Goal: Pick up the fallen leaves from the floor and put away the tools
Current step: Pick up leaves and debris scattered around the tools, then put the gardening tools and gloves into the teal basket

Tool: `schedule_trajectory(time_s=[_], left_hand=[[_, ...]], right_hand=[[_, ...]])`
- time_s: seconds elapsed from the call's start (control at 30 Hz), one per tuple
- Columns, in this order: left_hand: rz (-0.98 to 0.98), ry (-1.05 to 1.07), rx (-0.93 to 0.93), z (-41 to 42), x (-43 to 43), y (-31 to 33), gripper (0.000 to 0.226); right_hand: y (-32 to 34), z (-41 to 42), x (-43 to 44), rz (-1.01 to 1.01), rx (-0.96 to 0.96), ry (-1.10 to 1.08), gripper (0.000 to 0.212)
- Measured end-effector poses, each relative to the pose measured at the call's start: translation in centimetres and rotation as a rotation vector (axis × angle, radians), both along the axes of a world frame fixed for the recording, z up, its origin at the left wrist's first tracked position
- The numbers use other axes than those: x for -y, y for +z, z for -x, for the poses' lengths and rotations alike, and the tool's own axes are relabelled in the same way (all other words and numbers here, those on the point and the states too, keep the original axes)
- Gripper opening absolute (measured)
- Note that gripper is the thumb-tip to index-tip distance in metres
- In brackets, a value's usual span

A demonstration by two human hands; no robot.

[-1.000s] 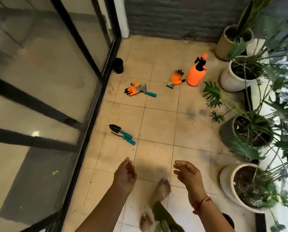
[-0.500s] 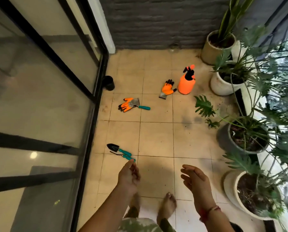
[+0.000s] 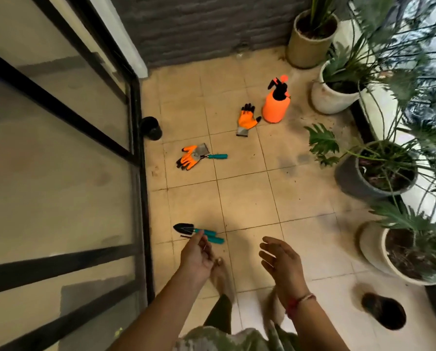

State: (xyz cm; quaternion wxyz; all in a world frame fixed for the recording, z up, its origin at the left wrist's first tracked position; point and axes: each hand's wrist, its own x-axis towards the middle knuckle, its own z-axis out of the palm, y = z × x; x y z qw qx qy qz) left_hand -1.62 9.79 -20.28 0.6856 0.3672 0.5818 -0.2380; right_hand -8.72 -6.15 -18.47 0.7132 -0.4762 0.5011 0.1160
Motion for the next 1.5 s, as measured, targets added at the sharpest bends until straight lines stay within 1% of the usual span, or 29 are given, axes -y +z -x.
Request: schedule_trajectory(time_s=[0.13,0.2,0.37,0.5,0.6,0.73,0.87,0.97,1.13,1.27,1.33,1.43,1.47,1.5], left_hand=[[-0.010,-0.017,-0.010,-0.7,-2.3,-0.2,0.018],[0.014,-0.025,-0.012,-1.0,-2.5,0.1,0.016],[0.097,-0.071,0.109,-5.1,0.0,2.0,0.012],[0.170,-0.081,0.179,-8.4,1.9,3.0,0.008],[0.173,-0.082,0.189,-10.7,3.1,2.6,0.010],[0.135,-0.077,0.177,-15.2,5.8,0.8,0.012],[0.092,-0.079,0.136,-21.3,9.8,-1.6,0.013],[0.130,-0.063,0.140,-27.0,13.1,-4.2,0.009],[0.107,-0.115,0.226,-36.4,18.5,-7.2,0.013],[0.100,-0.173,0.196,-41.0,22.0,-10.5,0.009],[0.044,-0.238,0.145,-43.0,23.7,-12.7,0.009],[-0.013,-0.301,0.116,-45.0,26.1,-16.6,0.011],[-0.025,-0.336,0.109,-46.0,26.8,-18.3,0.009],[-0.004,-0.375,0.109,-46.0,27.3,-19.1,0.007]], right_hand=[[1.1,-1.4,-2.6,-0.004,0.005,0.036,0.021],[2.3,-1.8,-2.7,0.009,0.023,0.042,0.023],[4.7,-4.8,-0.1,0.071,0.095,0.015,0.020],[4.7,-8.3,2.4,0.056,0.130,-0.032,0.021],[3.8,-10.9,4.4,0.025,0.135,-0.073,0.020],[2.1,-15.6,8.4,-0.004,0.122,-0.096,0.019],[-0.2,-21.6,13.4,0.019,0.056,-0.068,0.019],[-2.2,-27.4,17.3,0.055,0.042,-0.053,0.019],[-4.9,-36.2,22.3,0.123,0.051,-0.006,0.017],[-8.1,-41.6,24.9,0.121,-0.025,0.039,0.020],[-10.2,-44.1,25.9,0.180,-0.029,0.079,0.016],[-14.8,-48.4,27.4,0.436,0.036,0.167,0.009],[-16.7,-50.4,28.2,0.527,0.039,0.221,0.014],[-18.8,-52.4,29.1,0.597,0.045,0.279,0.024]])
